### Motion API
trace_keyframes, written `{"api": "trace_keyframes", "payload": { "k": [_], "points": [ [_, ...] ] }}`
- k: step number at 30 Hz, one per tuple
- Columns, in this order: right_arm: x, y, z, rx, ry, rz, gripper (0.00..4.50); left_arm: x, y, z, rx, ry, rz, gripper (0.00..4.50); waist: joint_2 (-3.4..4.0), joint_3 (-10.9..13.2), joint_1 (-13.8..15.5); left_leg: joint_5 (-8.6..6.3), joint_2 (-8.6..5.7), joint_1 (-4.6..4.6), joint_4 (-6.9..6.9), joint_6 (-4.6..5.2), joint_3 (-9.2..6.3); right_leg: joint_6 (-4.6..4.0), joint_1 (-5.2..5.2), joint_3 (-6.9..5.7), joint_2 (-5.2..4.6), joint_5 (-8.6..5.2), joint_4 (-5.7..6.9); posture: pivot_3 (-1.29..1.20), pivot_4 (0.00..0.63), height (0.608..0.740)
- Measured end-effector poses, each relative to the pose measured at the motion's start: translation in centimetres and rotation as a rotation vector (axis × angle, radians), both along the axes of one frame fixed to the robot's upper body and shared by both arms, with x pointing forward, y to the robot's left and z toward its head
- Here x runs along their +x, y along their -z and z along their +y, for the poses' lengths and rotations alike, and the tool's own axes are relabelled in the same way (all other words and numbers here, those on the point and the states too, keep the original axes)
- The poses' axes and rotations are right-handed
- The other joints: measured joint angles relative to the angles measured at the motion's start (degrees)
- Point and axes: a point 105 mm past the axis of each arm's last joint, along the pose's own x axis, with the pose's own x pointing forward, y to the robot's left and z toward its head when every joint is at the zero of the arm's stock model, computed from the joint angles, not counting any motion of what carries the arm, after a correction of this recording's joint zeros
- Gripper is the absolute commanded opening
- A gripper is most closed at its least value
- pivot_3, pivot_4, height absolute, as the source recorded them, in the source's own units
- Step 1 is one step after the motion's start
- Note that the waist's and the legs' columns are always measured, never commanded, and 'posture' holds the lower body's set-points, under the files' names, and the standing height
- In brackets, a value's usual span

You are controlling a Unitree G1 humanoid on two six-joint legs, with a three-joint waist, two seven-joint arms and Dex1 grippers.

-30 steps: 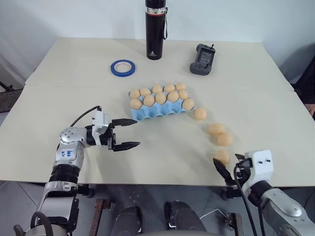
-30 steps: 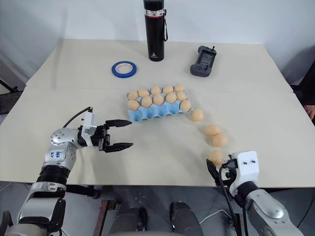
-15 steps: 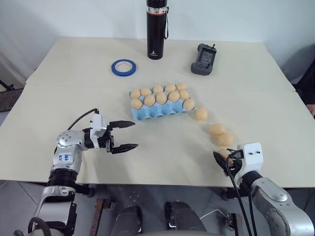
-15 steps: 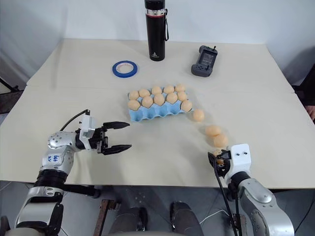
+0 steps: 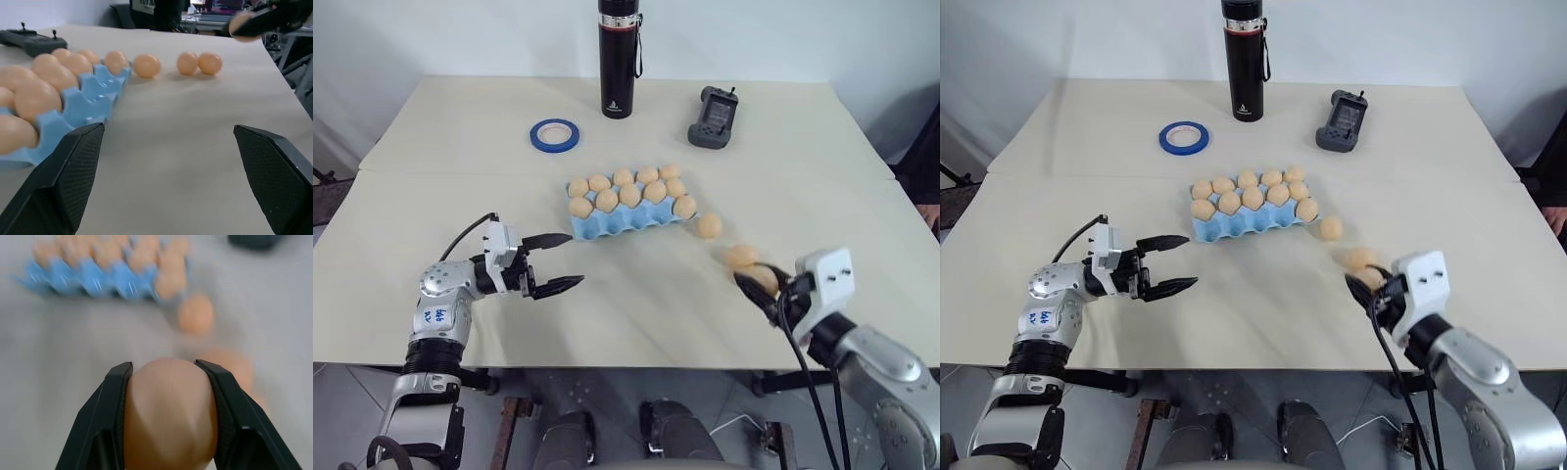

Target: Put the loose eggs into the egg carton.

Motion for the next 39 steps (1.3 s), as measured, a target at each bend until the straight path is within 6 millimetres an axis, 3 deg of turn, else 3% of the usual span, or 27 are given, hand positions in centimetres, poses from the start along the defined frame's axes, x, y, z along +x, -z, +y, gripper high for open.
{"api": "trace_keyframes", "payload": {
  "k": [4, 12, 20, 28, 36, 39],
  "points": [
    [4.3, -2.4, 1.8, 0.021, -0.004, -0.072, 1.65, -0.1, -0.2, 0.1, -0.006, -0.023, -0.012, 4.5, -0.05, 0.03, -0.22, 0.01, 0.0, -0.04, -0.04, -0.03, 0.0, -0.01, -0.11, 0.0, 0.01, 0.0, 0.0, 0.0, 0.15, 0.74],
    [10.7, -1.4, 5.7, 0.023, -0.01, -0.049, 1.65, -0.9, -0.1, 0.7, -0.011, -0.086, -0.023, 4.5, -0.01, 0.05, -0.1, -0.01, -0.01, -0.87, 0.1, -0.04, 0.02, 0.02, -0.89, -0.04, -0.04, 0.02, 0.22, 0.0, 0.15, 0.74],
    [13.9, -1.9, 9.2, 0.014, -0.082, -0.104, 1.65, -1.9, -0.1, 1.0, -0.01, -0.122, -0.028, 4.5, 0.01, 0.06, -0.29, -0.09, 0.0, -0.83, 0.1, 0.08, -0.02, 0.02, -0.88, -0.1, -0.06, 0.02, 0.27, 0.0, 0.15, 0.74],
    [14.9, -0.7, 9.9, -0.022, -0.107, -0.101, 1.65, -2.0, -0.6, 1.6, -0.009, -0.157, -0.041, 4.5, 0.02, 0.07, -0.28, -0.08, 0.0, -0.84, 0.1, 0.07, -0.03, 0.01, -0.88, -0.12, -0.07, 0.02, 0.38, 0.0, 0.15, 0.74],
    [15.1, 0.5, 10.1, -0.068, -0.109, -0.084, 4.47, -1.9, -0.7, 1.5, -0.01, -0.158, -0.047, 4.5, 0.03, 0.08, -0.45, -0.07, 0.01, -0.83, 0.11, 0.06, -0.02, 0.0, -0.88, -0.13, -0.07, 0.02, 0.38, 0.0, 0.15, 0.74],
    [15.1, 0.4, 10.1, -0.067, -0.11, -0.086, 4.47, -1.7, -1.0, 1.5, -0.011, -0.156, -0.055, 4.5, 0.03, 0.08, -0.44, -0.07, 0.0, -0.82, 0.12, 0.06, -0.02, 0.0, -0.88, -0.12, -0.07, 0.03, 0.4, 0.0, 0.15, 0.74]
  ]
}}
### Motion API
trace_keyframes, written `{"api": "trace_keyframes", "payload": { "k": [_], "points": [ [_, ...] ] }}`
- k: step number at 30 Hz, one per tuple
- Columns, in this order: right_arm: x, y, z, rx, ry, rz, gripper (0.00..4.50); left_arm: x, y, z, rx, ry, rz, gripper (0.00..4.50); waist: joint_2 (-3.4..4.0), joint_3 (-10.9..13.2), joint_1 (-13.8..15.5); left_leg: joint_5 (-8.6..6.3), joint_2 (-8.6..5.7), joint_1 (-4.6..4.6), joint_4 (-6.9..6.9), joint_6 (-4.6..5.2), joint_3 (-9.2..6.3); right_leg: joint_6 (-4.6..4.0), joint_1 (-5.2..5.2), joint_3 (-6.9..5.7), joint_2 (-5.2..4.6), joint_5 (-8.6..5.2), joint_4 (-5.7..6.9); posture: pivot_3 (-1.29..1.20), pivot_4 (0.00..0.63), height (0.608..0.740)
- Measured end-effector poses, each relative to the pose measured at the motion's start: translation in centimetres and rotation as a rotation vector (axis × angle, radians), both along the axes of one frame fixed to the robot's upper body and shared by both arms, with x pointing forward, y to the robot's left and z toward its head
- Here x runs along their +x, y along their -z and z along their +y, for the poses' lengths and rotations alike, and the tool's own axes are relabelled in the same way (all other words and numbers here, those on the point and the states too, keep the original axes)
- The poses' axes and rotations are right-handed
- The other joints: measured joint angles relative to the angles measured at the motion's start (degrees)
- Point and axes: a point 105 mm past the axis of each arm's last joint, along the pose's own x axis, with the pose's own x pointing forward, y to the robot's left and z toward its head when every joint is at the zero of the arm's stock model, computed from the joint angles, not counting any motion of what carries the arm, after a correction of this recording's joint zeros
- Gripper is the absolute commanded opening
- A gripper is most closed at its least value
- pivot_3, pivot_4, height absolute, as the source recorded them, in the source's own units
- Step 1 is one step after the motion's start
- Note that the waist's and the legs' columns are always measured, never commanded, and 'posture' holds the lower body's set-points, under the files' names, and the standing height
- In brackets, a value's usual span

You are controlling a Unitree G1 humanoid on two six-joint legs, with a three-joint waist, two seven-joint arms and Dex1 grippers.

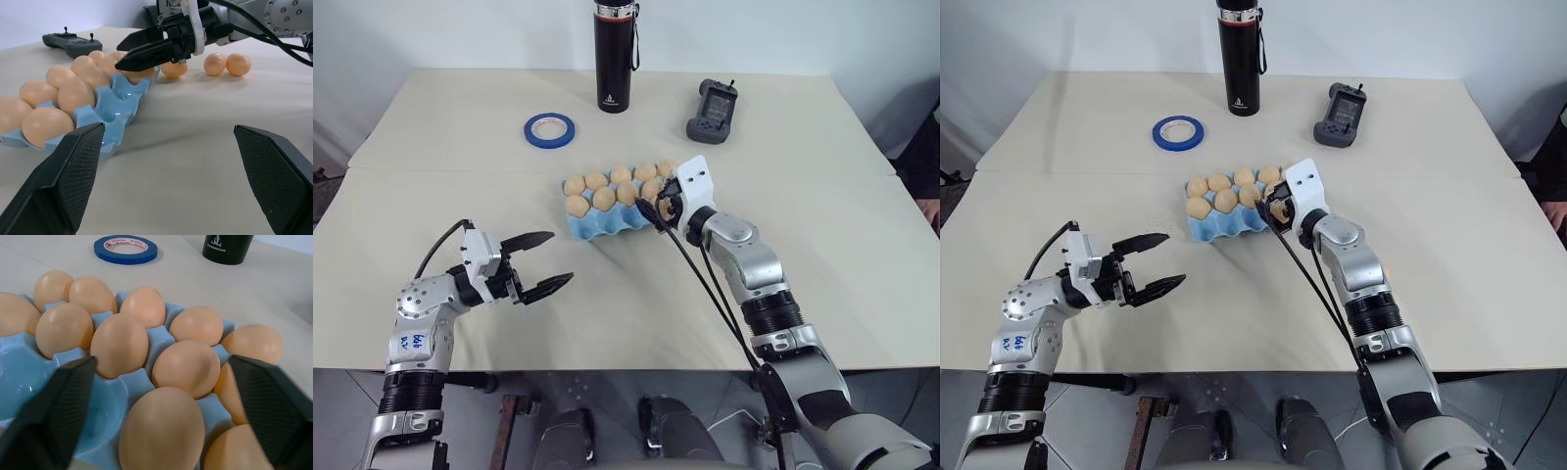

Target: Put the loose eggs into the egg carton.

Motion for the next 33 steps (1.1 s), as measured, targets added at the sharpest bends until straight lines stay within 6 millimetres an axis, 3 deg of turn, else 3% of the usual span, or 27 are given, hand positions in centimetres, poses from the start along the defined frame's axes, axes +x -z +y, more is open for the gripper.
{"api": "trace_keyframes", "payload": {
  "k": [5, 10, 19, 27, 33],
  "points": [
    [-0.3, -1.2, -0.3, 0.006, -0.006, -0.038, 4.47, 0.1, -0.1, 0.0, 0.0, 0.002, -0.003, 4.5, 0.0, 0.0, 0.08, 0.0, 0.0, 0.0, -0.01, 0.0, -0.01, 0.0, 0.0, -0.01, 0.0, 0.0, 0.03, 0.0, 0.15, 0.74],
    [-2.6, -2.3, -2.7, -0.009, -0.033, -0.072, 4.47, 0.3, -0.1, 0.0, -0.005, -0.001, 0.004, 4.5, 0.0, 0.0, 0.47, -0.03, 0.0, -0.03, -0.02, 0.01, -0.05, 0.01, 0.02, -0.07, -0.02, 0.0, -0.01, 0.0, 0.15, 0.74],
    [-9.1, -1.4, -10.0, -0.038, 0.017, -0.038, 4.47, 0.6, -0.1, -0.2, -0.007, 0.016, 0.006, 4.5, 0.0, 0.0, 0.49, -0.05, -0.01, 0.14, -0.02, 0.03, -0.05, 0.01, 0.2, -0.04, 0.01, 0.0, -0.26, 0.0, 0.15, 0.74],
    [-15.4, 2.5, -15.5, -0.068, 0.072, 0.13, 4.47, 0.9, 0.5, -0.1, -0.011, 0.025, 0.027, 4.5, 0.0, 0.0, 0.72, 0.09, -0.04, 0.34, 0.05, 0.01, -0.03, 0.0, 0.45, 0.04, 0.04, 0.0, -0.25, 0.0, 0.15, 0.74],
    [-17.6, 4.0, -17.7, -0.07, 0.134, 0.175, 4.47, 1.2, 0.6, -0.2, -0.013, 0.037, 0.028, 4.5, -0.01, 0.0, 0.46, 0.13, -0.04, 0.41, 0.16, 0.01, 0.0, 0.02, 0.5, 0.1, 0.05, 0.04, -0.15, 0.0, 0.15, 0.74]
  ]
}}
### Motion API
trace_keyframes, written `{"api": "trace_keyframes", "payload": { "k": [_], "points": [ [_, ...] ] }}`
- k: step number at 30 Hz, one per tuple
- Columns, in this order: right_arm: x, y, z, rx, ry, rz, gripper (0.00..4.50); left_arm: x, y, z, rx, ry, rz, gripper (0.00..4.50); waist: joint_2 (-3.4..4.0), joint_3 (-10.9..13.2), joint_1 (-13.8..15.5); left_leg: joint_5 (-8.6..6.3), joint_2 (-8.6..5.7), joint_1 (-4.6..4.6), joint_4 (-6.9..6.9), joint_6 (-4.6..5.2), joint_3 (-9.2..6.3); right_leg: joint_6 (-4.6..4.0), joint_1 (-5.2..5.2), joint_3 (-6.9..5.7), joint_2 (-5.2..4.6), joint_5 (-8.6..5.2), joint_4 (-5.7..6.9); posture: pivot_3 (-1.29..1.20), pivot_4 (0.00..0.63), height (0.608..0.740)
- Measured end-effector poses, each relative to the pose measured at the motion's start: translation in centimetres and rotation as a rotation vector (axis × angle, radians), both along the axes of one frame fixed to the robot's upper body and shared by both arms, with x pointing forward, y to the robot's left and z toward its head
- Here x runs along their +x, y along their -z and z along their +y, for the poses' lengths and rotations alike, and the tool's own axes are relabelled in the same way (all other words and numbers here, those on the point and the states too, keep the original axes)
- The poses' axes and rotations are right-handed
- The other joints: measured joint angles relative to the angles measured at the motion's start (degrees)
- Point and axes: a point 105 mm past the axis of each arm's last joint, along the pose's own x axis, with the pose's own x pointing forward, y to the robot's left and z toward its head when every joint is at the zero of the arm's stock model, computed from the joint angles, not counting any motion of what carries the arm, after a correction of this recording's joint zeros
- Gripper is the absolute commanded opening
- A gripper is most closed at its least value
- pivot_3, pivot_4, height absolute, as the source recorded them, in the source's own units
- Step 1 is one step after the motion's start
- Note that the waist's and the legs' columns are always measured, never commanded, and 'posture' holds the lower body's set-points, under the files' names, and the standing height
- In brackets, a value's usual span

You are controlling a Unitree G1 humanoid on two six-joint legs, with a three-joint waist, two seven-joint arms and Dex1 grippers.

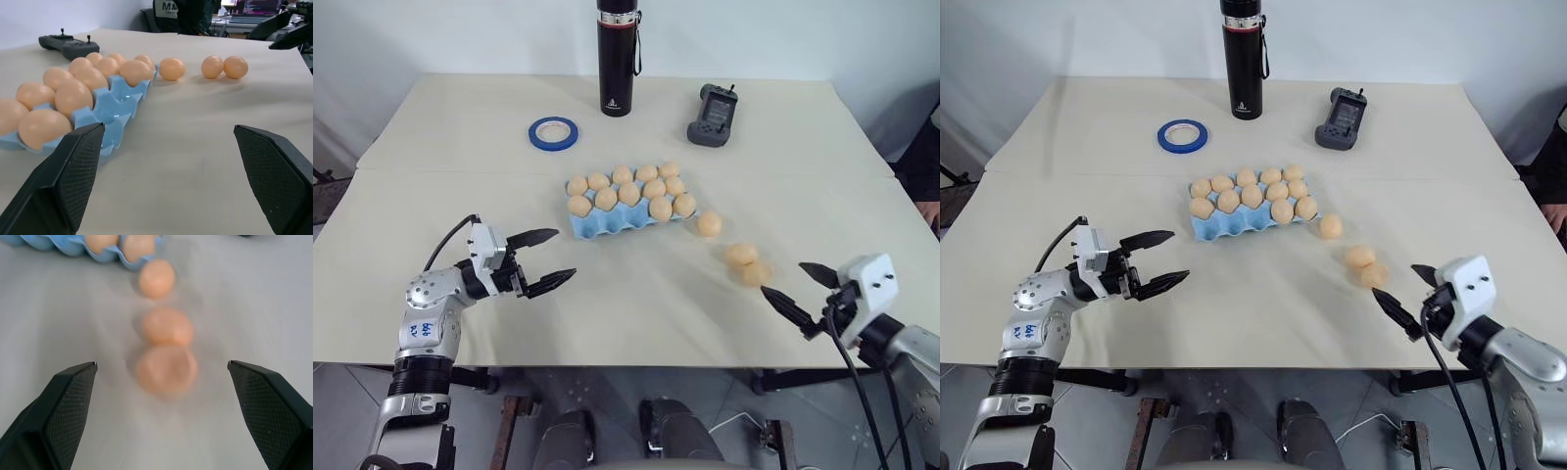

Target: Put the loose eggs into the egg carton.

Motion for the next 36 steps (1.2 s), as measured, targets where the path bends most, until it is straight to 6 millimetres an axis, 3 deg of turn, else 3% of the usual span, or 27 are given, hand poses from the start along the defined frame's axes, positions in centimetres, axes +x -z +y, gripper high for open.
{"api": "trace_keyframes", "payload": {
  "k": [12, 27, 34, 36],
  "points": [
    [1.1, 0.6, 1.3, 0.122, 0.105, -0.073, 4.47, -0.3, 0.4, -0.8, -0.011, 0.041, 0.0, 4.5, 0.0, 0.0, 0.09, 0.03, 0.0, 0.01, -0.01, -0.05, -0.01, -0.01, -0.02, 0.0, -0.01, 0.01, 0.04, 0.0, 0.15, 0.74],
    [5.0, 2.1, 2.5, 0.129, 0.18, -0.114, 4.47, -1.0, 1.4, -0.7, -0.006, 0.038, 0.0, 4.5, 0.0, 0.0, 0.06, 0.03, 0.0, 0.01, -0.01, -0.04, 0.0, -0.03, -0.03, 0.0, -0.01, 0.01, 0.05, 0.0, 0.15, 0.74],
    [5.7, 3.4, 2.5, 0.11, 0.188, -0.066, 4.47, -1.1, 1.6, -0.4, -0.005, 0.023, 0.0, 4.5, 0.01, 0.0, 0.09, 0.03, 0.0, 0.0, -0.04, -0.03, 0.0, -0.03, -0.04, -0.01, -0.02, 0.01, 0.04, 0.0, 0.15, 0.74],
    [5.7, 3.8, 2.4, 0.106, 0.195, -0.054, 3.9, -1.1, 1.7, -0.4, -0.005, 0.019, 0.002, 4.5, 0.01, 0.0, 0.09, 0.03, 0.0, 0.0, -0.03, -0.03, 0.0, -0.03, -0.04, -0.01, -0.02, 0.01, 0.04, 0.0, 0.15, 0.74]
  ]
}}
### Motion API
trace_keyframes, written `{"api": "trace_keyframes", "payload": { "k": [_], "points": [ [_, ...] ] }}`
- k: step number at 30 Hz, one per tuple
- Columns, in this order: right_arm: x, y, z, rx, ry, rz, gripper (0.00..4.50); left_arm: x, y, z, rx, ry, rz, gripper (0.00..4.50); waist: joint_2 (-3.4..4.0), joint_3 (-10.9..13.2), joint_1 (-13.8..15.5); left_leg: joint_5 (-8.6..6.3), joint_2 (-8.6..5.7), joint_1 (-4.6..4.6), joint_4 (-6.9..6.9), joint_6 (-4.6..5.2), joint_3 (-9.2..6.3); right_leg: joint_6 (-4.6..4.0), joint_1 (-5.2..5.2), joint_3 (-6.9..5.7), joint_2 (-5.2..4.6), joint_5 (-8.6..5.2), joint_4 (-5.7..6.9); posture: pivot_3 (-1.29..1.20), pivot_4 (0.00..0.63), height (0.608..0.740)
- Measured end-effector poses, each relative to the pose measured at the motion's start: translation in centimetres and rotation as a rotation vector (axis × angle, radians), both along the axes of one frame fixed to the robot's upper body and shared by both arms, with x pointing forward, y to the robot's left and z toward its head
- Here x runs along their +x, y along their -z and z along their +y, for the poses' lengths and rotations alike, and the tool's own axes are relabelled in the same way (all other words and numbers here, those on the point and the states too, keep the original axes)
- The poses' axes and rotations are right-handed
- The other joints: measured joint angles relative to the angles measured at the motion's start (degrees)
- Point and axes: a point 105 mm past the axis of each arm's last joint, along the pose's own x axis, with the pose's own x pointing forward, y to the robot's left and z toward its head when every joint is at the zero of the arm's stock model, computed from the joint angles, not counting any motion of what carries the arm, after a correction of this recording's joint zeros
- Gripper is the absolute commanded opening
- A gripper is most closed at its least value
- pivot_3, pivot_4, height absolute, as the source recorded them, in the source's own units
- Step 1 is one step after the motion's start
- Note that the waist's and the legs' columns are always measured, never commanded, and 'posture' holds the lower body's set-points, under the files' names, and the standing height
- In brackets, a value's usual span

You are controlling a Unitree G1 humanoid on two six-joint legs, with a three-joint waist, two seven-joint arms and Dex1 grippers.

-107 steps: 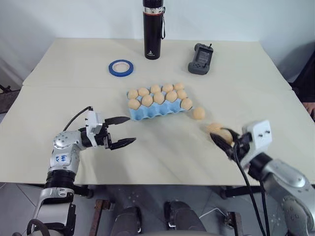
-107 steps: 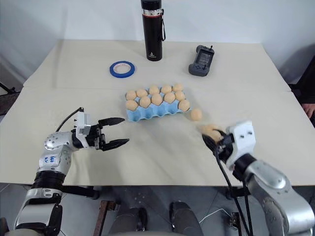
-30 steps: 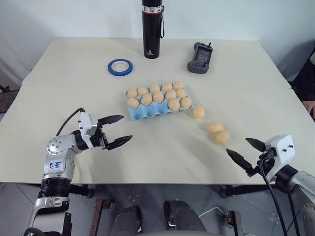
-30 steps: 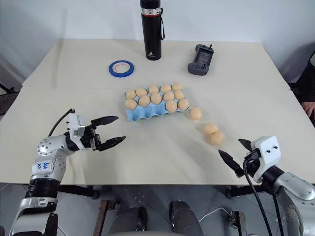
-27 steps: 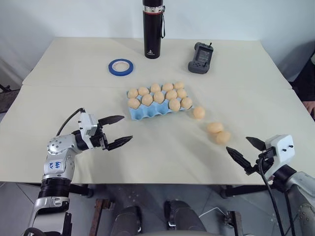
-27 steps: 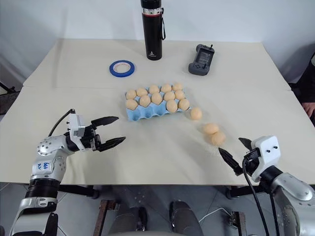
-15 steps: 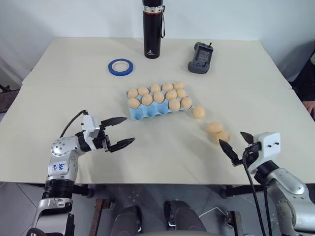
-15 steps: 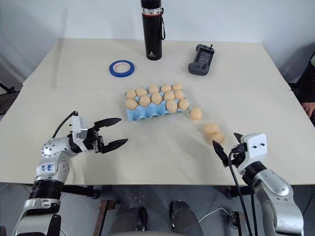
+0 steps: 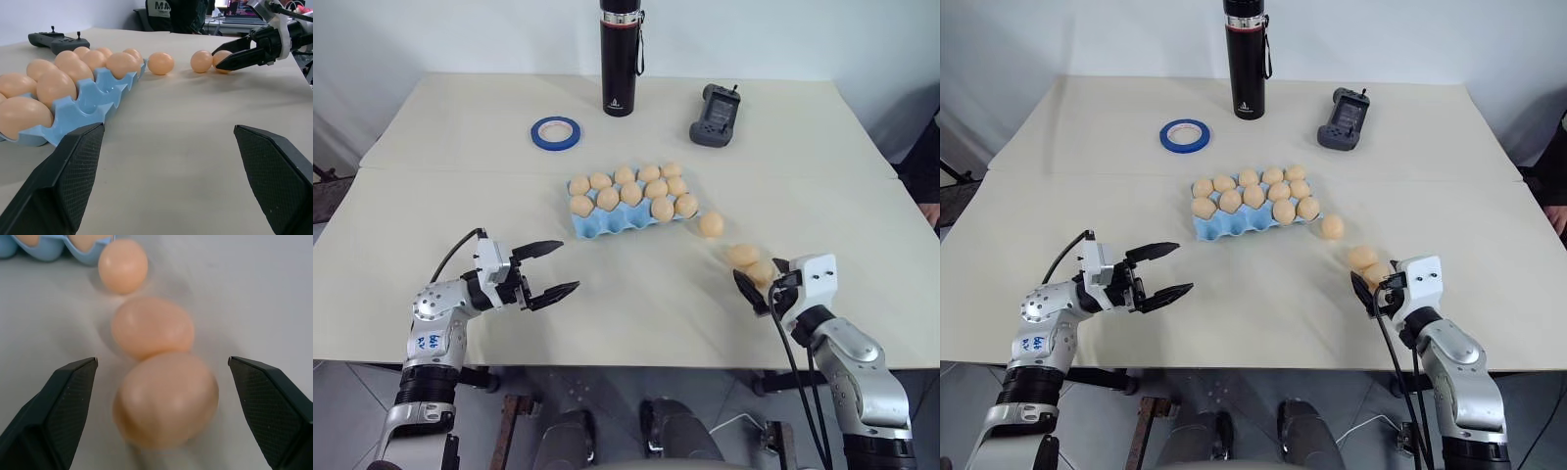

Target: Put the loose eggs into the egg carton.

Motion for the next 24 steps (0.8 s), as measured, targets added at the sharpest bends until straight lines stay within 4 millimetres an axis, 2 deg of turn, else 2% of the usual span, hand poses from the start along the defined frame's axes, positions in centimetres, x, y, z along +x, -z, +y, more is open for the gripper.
{"api": "trace_keyframes", "payload": {
  "k": [5, 6, 9, 15, 19, 24],
  "points": [
    [0.0, 0.0, 0.0, 0.002, 0.007, 0.005, 2.28, 0.1, -0.1, 0.1, -0.001, -0.008, -0.005, 4.5, 0.0, 0.0, -0.13, 0.0, 0.0, 0.01, 0.0, 0.0, 0.0, -0.01, 0.0, 0.0, 0.01, 0.0, 0.02, 0.0, 0.15, 0.74],
    [0.0, 0.0, 0.0, 0.003, 0.007, 0.008, 2.2, 0.1, -0.1, 0.1, -0.001, -0.008, -0.007, 4.5, 0.0, 0.0, -0.11, 0.0, 0.01, 0.01, 0.0, 0.0, 0.0, -0.01, 0.0, 0.0, 0.01, 0.0, 0.02, 0.0, 0.15, 0.74],
    [-0.3, -0.7, 0.3, 0.001, -0.008, -0.005, 2.15, 0.1, -0.1, 0.1, 0.0, -0.008, -0.011, 4.5, 0.01, 0.01, -0.06, 0.0, 0.0, 0.0, -0.01, 0.0, 0.0, 0.0, -0.01, 0.0, 0.0, 0.0, 0.01, 0.0, 0.15, 0.74],
    [-0.9, -6.1, 1.7, -0.004, -0.096, -0.114, 2.1, 0.1, -0.2, 0.1, 0.0, -0.01, -0.014, 4.5, 0.01, 0.01, -0.18, 0.0, 0.01, 0.01, 0.01, 0.0, -0.01, -0.01, 0.0, 0.0, 0.01, 0.0, 0.02, 0.0, 0.15, 0.74],
    [0.7, -9.3, 5.0, 0.024, -0.202, -0.188, 2.1, 0.5, -0.3, 0.2, -0.004, -0.014, -0.013, 4.5, 0.01, 0.01, -0.3, 0.1, 0.02, 0.05, 0.01, 0.0, -0.01, -0.1, -0.02, -0.02, 0.02, 0.06, 0.07, 0.0, 0.15, 0.74],
    [3.6, -10.4, 10.9, 0.083, -0.315, -0.201, 2.1, 0.6, -0.3, 0.3, -0.008, -0.023, -0.01, 4.5, 0.01, 0.01, -0.34, 0.11, 0.01, -0.06, 0.0, 0.0, -0.01, -0.11, -0.14, -0.02, 0.01, 0.07, 0.08, 0.0, 0.15, 0.74]
  ]
}}
